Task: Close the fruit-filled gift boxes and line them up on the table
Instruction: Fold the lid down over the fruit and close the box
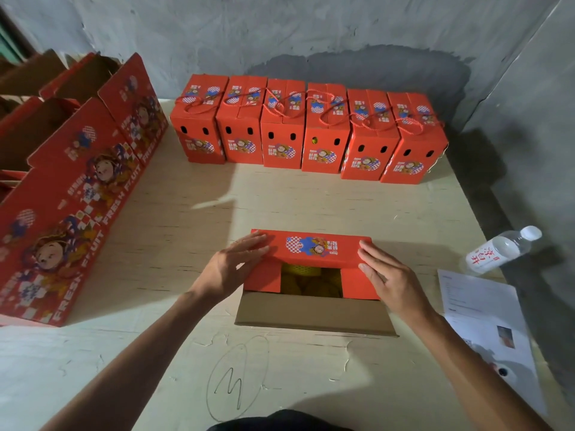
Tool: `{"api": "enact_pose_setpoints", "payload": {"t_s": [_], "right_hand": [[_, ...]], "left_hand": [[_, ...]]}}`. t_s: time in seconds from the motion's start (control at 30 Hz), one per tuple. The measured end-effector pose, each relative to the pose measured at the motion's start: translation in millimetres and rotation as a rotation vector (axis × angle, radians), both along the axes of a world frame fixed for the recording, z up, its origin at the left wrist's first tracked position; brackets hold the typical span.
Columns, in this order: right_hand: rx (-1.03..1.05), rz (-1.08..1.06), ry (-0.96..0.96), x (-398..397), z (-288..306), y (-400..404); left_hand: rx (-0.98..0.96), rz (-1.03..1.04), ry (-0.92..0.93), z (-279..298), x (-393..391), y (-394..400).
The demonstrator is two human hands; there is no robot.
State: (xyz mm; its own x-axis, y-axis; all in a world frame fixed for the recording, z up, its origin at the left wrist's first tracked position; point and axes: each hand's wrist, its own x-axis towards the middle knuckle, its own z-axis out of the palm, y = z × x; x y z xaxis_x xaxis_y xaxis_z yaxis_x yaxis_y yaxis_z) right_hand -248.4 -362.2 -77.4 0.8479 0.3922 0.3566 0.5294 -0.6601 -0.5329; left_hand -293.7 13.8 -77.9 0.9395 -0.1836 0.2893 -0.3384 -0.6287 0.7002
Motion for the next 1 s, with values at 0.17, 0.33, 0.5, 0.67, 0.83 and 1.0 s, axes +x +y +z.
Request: {"api": "enact_pose_setpoints", "payload": {"t_s": [0.17,0.33,0.5,0.67,0.83,1.0], "right_hand": [[0.005,-0.085,-0.034,-1,0,5],[0.004,-0.116,-0.057,0,1,9],[0.011,-0.002,-0.003,-3,5,1],[0.027,-0.024,0.082,-3,8,0],[0.082,-0.076,0.124,-5,2,6],[0.088,-0.116,0.151,-3,2,6]], "left_hand": [[0.051,0.133,-0.152,-5,-9,-9],[0.23,0.108,-0.255,9,7,-16],[0.16,-0.019,-0.164,-3,1,4],[0.108,0.102,-0.027,-2,-2,-11],[0.393,0.179,0.178,15,17,-32],[0.619,0.183,0.446,12,22,-60]]}}
